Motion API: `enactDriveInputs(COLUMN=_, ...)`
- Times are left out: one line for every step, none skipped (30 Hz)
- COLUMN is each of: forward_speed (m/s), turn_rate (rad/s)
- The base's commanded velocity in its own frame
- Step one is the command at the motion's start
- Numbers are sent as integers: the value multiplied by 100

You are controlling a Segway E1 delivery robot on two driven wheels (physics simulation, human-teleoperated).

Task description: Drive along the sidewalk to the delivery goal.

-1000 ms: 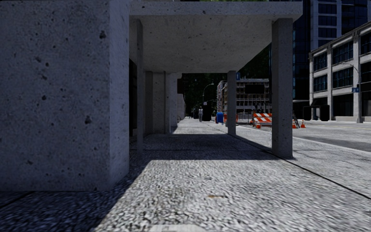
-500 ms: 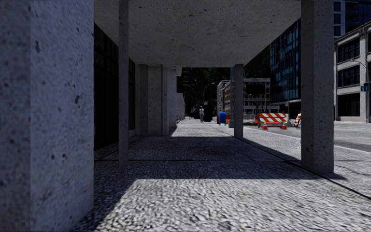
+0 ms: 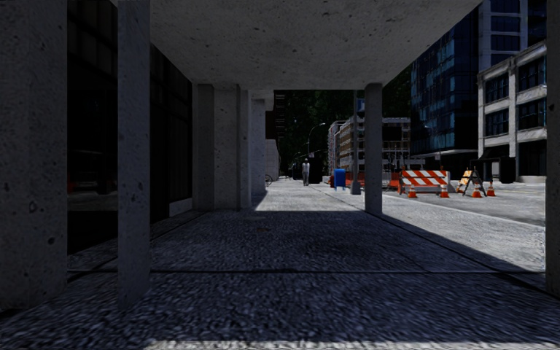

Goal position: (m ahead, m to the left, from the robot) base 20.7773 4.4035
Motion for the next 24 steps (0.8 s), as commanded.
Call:
enactDriveInputs(forward_speed=200, turn_rate=-9)
enactDriveInputs(forward_speed=200, turn_rate=-10)
enactDriveInputs(forward_speed=200, turn_rate=-10)
enactDriveInputs(forward_speed=200, turn_rate=-10)
enactDriveInputs(forward_speed=200, turn_rate=-10)
enactDriveInputs(forward_speed=200, turn_rate=-10)
enactDriveInputs(forward_speed=200, turn_rate=-10)
enactDriveInputs(forward_speed=200, turn_rate=-10)
enactDriveInputs(forward_speed=200, turn_rate=0)
enactDriveInputs(forward_speed=200, turn_rate=0)
enactDriveInputs(forward_speed=200, turn_rate=0)
enactDriveInputs(forward_speed=200, turn_rate=0)
enactDriveInputs(forward_speed=200, turn_rate=0)
enactDriveInputs(forward_speed=200, turn_rate=0)
enactDriveInputs(forward_speed=200, turn_rate=0)
enactDriveInputs(forward_speed=200, turn_rate=0)
enactDriveInputs(forward_speed=200, turn_rate=0)
enactDriveInputs(forward_speed=200, turn_rate=0)
enactDriveInputs(forward_speed=200, turn_rate=0)
enactDriveInputs(forward_speed=200, turn_rate=0)
enactDriveInputs(forward_speed=200, turn_rate=0)
enactDriveInputs(forward_speed=200, turn_rate=0)
enactDriveInputs(forward_speed=200, turn_rate=0)
enactDriveInputs(forward_speed=200, turn_rate=0)
